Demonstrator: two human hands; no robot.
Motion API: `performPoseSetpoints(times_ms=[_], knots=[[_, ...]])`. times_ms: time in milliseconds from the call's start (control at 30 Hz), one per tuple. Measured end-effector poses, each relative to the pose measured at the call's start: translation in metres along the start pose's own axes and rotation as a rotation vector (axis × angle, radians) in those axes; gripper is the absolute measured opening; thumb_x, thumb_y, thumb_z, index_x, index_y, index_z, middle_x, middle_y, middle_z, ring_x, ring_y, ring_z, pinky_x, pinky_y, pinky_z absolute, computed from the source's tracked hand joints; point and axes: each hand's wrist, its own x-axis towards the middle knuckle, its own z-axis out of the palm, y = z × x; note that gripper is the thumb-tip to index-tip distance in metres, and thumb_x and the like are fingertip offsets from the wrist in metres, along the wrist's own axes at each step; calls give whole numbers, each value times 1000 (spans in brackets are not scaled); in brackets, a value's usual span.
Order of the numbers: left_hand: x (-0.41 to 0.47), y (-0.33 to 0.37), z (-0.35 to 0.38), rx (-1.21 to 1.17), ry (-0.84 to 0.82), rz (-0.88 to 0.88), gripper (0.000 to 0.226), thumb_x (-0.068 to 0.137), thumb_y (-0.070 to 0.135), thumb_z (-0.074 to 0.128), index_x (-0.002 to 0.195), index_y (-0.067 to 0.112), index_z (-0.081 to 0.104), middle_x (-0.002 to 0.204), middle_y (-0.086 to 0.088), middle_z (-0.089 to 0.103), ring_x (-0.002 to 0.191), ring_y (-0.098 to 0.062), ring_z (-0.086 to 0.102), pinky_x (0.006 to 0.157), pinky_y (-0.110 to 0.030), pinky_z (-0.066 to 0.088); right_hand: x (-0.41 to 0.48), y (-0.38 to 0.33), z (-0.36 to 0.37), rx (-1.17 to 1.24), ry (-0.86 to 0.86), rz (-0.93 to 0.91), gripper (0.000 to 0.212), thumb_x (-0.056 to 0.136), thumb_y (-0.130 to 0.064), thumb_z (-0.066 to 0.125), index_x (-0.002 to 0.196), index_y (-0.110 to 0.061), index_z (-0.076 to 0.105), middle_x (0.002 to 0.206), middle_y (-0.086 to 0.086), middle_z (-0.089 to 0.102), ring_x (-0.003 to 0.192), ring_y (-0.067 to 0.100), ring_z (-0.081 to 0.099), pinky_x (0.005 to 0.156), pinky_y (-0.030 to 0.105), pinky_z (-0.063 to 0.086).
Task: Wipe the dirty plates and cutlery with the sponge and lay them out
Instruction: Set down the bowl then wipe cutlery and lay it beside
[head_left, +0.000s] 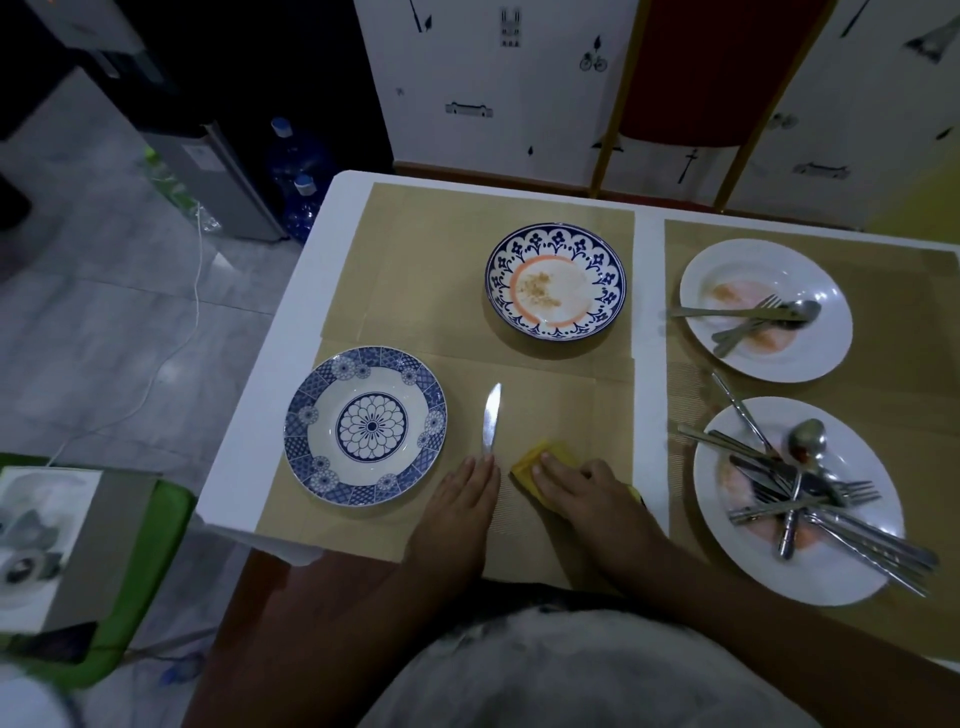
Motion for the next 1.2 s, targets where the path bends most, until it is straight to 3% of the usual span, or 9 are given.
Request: performPoseSetpoints(times_ms=[133, 267, 333, 500, 700, 867, 967, 1100, 1200], knots=[[1, 1, -6, 35, 8, 5, 64, 80, 11, 64, 141, -1, 51, 150, -21, 48, 136, -40, 49, 104, -55, 47, 1, 0, -3, 8, 21, -8, 70, 95, -12, 50, 152, -26, 12, 160, -4, 8, 120, 29, 35, 94, 39, 42], [2, 6, -13, 53, 33, 3, 58, 89, 20, 49, 144, 2, 49, 152, -17, 47, 141, -37, 43, 107, -54, 45, 0, -1, -10, 231, 78, 76, 67, 93, -10, 49, 150, -31, 20, 159, -8, 14, 116, 22, 31, 95, 34, 35], [7, 15, -19, 52, 78, 28, 56, 94, 25, 43, 146, 4, 47, 154, -15, 44, 144, -34, 39, 112, -52, 40, -4, 4, -14, 312, 143, 139, 70, 88, -7, 53, 147, -34, 27, 157, -11, 17, 116, 21, 30, 99, 38, 35], [32, 50, -34, 35, 156, 198, 60, 87, 23, 62, 143, 3, 51, 150, -14, 50, 140, -34, 45, 112, -48, 36, -23, 29, -24, 340, 347, 274, 75, 70, -2, 49, 139, -31, 45, 151, -4, 35, 116, 33, 43, 99, 39, 37], [65, 103, -48, -20, 102, 302, 57, 95, 32, 38, 145, 5, 48, 153, -12, 46, 143, -32, 40, 117, -45, 28, -67, 64, -33, 450, 604, 481, 77, 62, 8, 52, 131, -26, 57, 141, 5, 48, 121, 33, 46, 106, 33, 33], [91, 148, -42, -76, 79, 371, 47, 94, 28, 50, 136, 8, 60, 139, -10, 61, 129, -30, 57, 109, -45, 43, -109, 96, -30, 559, 720, 616, 72, 64, 13, 54, 128, -21, 60, 141, 5, 47, 128, 27, 43, 108, 43, 37], [106, 181, -40, -103, 43, 353, 34, 92, 25, 57, 122, 13, 68, 122, -6, 70, 109, -26, 64, 94, -38, 49, -132, 112, -29, 594, 781, 664, 72, 66, 15, 52, 129, -19, 60, 138, 3, 49, 127, 23, 44, 109, 34, 37], [129, 221, -34, -164, -74, 224, 21, 94, 25, 56, 106, 16, 70, 106, -4, 69, 99, -22, 62, 81, -33, 48, -154, 131, -30, 674, 826, 760, 66, 69, 14, 55, 126, -20, 62, 129, -2, 52, 117, 3, 41, 97, 3, 25], [143, 239, -24, -205, -102, 115, 14, 92, 27, 60, 101, 18, 67, 101, -3, 70, 94, -21, 64, 76, -31, 50, -168, 149, -25, 748, 817, 852, 60, 72, 10, 57, 123, -20, 64, 130, -2, 50, 120, 10, 46, 99, 15, 33]])
